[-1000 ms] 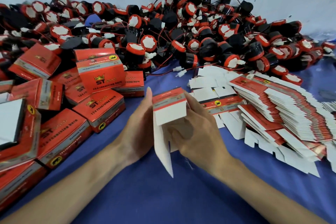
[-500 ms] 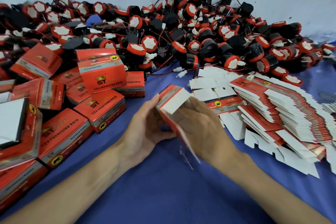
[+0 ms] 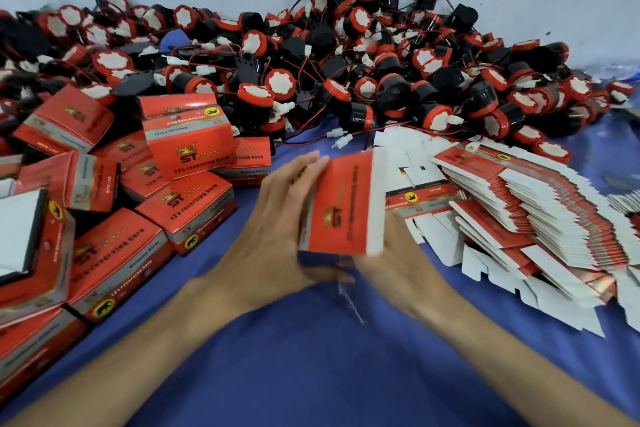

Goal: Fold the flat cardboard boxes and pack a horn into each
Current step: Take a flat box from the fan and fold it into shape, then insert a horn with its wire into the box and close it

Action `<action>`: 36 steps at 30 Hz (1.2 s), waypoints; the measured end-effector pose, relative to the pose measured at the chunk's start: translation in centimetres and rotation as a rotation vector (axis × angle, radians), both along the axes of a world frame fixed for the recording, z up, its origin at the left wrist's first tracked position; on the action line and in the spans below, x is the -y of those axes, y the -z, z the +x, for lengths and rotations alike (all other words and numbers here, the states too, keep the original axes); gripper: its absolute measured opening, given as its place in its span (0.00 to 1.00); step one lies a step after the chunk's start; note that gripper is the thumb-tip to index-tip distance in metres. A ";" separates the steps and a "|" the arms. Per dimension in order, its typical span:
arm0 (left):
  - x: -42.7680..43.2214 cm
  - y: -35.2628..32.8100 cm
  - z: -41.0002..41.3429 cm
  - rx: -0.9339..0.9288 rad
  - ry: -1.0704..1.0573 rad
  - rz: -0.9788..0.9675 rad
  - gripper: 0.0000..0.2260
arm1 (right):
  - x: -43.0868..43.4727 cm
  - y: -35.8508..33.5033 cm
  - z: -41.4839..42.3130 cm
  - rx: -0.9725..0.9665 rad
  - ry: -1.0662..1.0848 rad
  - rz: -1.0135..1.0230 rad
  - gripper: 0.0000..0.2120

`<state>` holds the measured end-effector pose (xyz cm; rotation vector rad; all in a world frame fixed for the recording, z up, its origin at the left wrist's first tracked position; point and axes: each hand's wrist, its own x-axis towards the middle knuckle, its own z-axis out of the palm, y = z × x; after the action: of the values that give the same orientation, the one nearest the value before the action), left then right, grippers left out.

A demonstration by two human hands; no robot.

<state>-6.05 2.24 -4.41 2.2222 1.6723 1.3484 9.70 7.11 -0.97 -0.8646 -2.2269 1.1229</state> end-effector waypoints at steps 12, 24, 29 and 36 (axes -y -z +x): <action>-1.5 0.0 -2.8 0.683 -0.278 -0.271 0.26 | -13.6 -3.3 -13.6 -0.025 0.091 0.288 0.21; -0.9 -0.2 -2.9 0.693 -0.151 -0.320 0.28 | -14.8 -6.5 -10.9 -0.031 0.053 0.270 0.22; -0.8 -0.3 -2.5 0.636 -0.122 -0.371 0.28 | -11.9 -8.8 -2.9 -0.322 0.272 0.279 0.23; -0.4 -0.3 -1.9 0.450 -0.050 -0.508 0.32 | -4.3 -9.6 0.1 -0.348 -0.185 0.600 0.27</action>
<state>-7.97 2.67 -4.07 1.4831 1.6638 1.1496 9.80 11.38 8.67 -0.1997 -2.1792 0.5552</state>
